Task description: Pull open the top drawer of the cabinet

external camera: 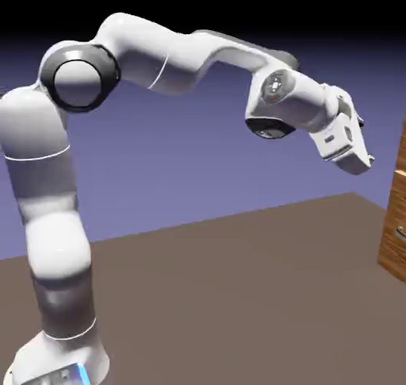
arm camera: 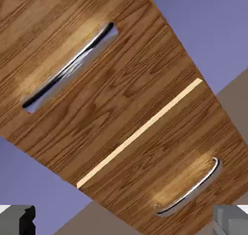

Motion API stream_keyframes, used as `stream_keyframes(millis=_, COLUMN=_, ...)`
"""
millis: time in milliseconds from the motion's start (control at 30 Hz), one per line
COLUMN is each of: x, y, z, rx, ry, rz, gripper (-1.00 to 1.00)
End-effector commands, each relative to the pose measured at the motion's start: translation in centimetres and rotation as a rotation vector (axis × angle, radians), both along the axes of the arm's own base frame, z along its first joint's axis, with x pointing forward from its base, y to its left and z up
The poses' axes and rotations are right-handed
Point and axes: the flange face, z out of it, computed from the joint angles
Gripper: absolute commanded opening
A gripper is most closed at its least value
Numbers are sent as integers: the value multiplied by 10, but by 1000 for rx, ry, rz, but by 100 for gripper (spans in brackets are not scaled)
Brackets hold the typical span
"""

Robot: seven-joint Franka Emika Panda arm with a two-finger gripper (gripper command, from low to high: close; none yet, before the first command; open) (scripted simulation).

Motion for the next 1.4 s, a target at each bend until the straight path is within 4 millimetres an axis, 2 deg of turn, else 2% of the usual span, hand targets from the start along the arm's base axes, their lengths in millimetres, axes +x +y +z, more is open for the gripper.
stream_keyframes(millis=0, x=6, y=-2, z=0, rx=25, ry=-12, rz=-12, gripper=0)
stream_keyframes(millis=267, x=53, y=-13, z=-5, rx=220, ry=-115, rz=-104, gripper=0)
stream_keyframes(millis=500, x=93, y=-14, z=-16, rx=386, ry=-210, rz=-167, gripper=0)
stream_keyframes(millis=733, x=131, y=-5, z=-29, rx=550, ry=-307, rz=-213, gripper=0)
stream_keyframes(millis=967, x=166, y=13, z=-44, rx=714, ry=-400, rz=-241, gripper=0)
stream_keyframes(millis=1033, x=170, y=16, z=-46, rx=731, ry=-409, rz=-243, gripper=0)
stream_keyframes(millis=1200, x=184, y=-8, z=-51, rx=746, ry=-417, rz=-274, gripper=0)
stream_keyframes(millis=1367, x=196, y=-18, z=-52, rx=749, ry=-421, rz=-284, gripper=0)
